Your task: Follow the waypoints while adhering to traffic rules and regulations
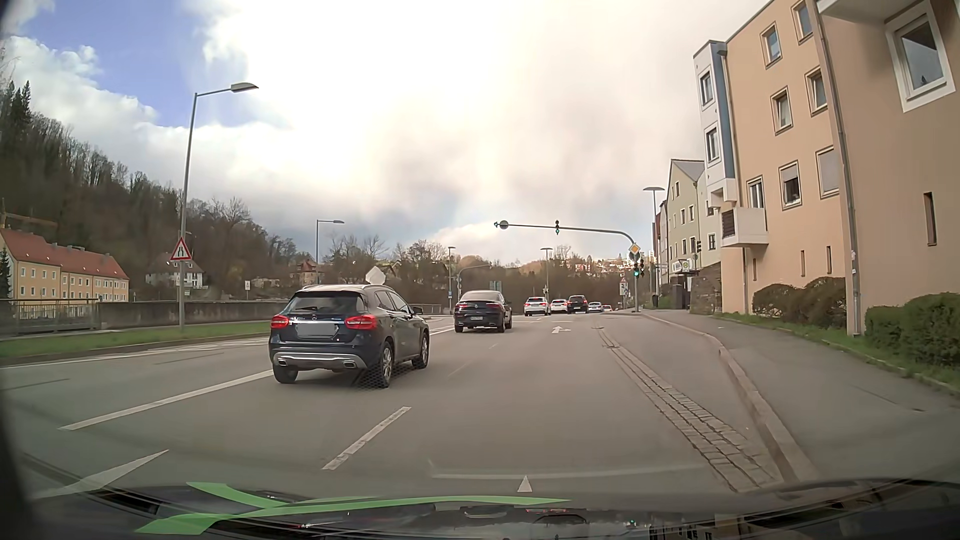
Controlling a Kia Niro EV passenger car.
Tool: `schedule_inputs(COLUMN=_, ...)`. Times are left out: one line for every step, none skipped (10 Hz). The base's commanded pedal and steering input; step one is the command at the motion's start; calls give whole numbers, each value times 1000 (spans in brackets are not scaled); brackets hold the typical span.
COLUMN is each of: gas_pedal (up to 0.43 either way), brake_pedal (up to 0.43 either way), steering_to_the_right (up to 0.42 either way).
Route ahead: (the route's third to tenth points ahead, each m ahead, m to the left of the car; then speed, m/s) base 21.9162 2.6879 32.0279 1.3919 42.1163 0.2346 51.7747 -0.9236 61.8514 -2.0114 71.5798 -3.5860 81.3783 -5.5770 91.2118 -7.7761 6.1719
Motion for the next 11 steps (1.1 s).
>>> schedule_inputs(gas_pedal=20, brake_pedal=0, steering_to_the_right=29)
schedule_inputs(gas_pedal=20, brake_pedal=0, steering_to_the_right=26)
schedule_inputs(gas_pedal=20, brake_pedal=0, steering_to_the_right=24)
schedule_inputs(gas_pedal=20, brake_pedal=0, steering_to_the_right=22)
schedule_inputs(gas_pedal=20, brake_pedal=0, steering_to_the_right=19)
schedule_inputs(gas_pedal=20, brake_pedal=0, steering_to_the_right=17)
schedule_inputs(gas_pedal=28, brake_pedal=0, steering_to_the_right=15)
schedule_inputs(gas_pedal=28, brake_pedal=0, steering_to_the_right=14)
schedule_inputs(gas_pedal=39, brake_pedal=0, steering_to_the_right=14)
schedule_inputs(gas_pedal=39, brake_pedal=0, steering_to_the_right=14)
schedule_inputs(gas_pedal=39, brake_pedal=0, steering_to_the_right=14)
